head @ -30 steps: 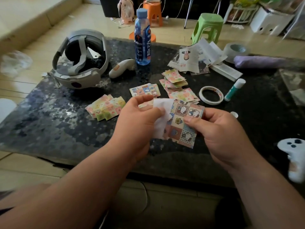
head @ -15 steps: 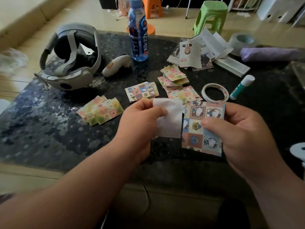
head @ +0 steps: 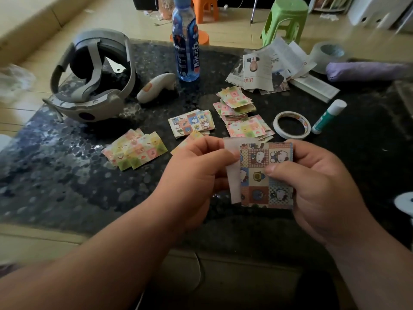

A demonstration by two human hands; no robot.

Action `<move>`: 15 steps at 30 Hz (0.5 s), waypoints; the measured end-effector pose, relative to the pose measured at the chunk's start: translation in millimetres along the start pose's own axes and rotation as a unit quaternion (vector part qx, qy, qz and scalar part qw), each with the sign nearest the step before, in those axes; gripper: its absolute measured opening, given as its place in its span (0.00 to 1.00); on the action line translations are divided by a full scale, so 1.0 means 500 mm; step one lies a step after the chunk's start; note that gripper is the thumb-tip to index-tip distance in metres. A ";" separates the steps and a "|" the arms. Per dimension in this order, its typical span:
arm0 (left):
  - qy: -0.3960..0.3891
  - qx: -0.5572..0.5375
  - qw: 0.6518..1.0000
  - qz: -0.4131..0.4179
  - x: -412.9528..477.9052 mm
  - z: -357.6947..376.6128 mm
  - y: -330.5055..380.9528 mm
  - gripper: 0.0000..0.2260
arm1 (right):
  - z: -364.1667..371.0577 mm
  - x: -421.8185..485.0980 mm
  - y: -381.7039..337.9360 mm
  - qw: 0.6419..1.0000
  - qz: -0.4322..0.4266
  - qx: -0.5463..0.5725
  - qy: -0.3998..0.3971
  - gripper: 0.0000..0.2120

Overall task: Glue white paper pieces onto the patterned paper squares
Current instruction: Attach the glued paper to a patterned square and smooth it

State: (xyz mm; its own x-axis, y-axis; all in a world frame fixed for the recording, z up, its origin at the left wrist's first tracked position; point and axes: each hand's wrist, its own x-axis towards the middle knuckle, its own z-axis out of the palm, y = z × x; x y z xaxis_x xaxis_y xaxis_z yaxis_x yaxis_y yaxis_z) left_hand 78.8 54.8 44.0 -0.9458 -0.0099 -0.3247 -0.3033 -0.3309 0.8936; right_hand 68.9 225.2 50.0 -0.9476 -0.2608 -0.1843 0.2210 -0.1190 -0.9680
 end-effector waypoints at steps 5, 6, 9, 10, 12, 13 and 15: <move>-0.010 -0.011 0.999 0.031 -0.006 -0.017 0.003 0.05 | 0.006 -0.007 -0.003 1.000 0.007 -0.003 0.014 0.15; -0.017 -0.011 0.999 0.034 -0.008 -0.019 0.004 0.04 | 0.008 -0.007 -0.003 1.000 0.009 0.005 0.015 0.13; -0.036 -0.003 0.998 0.044 -0.017 -0.024 0.010 0.03 | 0.011 -0.007 -0.008 0.998 0.032 0.043 0.024 0.12; -0.040 0.002 0.998 0.050 -0.019 -0.026 0.011 0.04 | 0.012 -0.006 -0.010 0.997 0.040 0.054 0.026 0.13; -0.043 0.012 0.997 0.061 -0.021 -0.029 0.013 0.06 | 0.014 -0.006 -0.013 0.997 0.048 0.064 0.022 0.13; -0.042 0.018 0.997 0.066 -0.022 -0.031 0.013 0.06 | 0.014 -0.005 -0.015 0.997 0.050 0.064 0.018 0.12; -0.041 0.031 0.996 0.072 -0.022 -0.034 0.013 0.05 | 0.015 -0.005 -0.017 0.997 0.052 0.060 0.007 0.12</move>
State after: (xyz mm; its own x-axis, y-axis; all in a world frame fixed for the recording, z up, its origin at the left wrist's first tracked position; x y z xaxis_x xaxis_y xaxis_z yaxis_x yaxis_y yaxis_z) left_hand 89.4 36.7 47.9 -0.9856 0.0246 -0.1673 -0.1676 -0.2725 0.9475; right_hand 71.2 219.6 59.7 -0.9211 -0.2641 -0.2860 0.3437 -0.2068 -0.9160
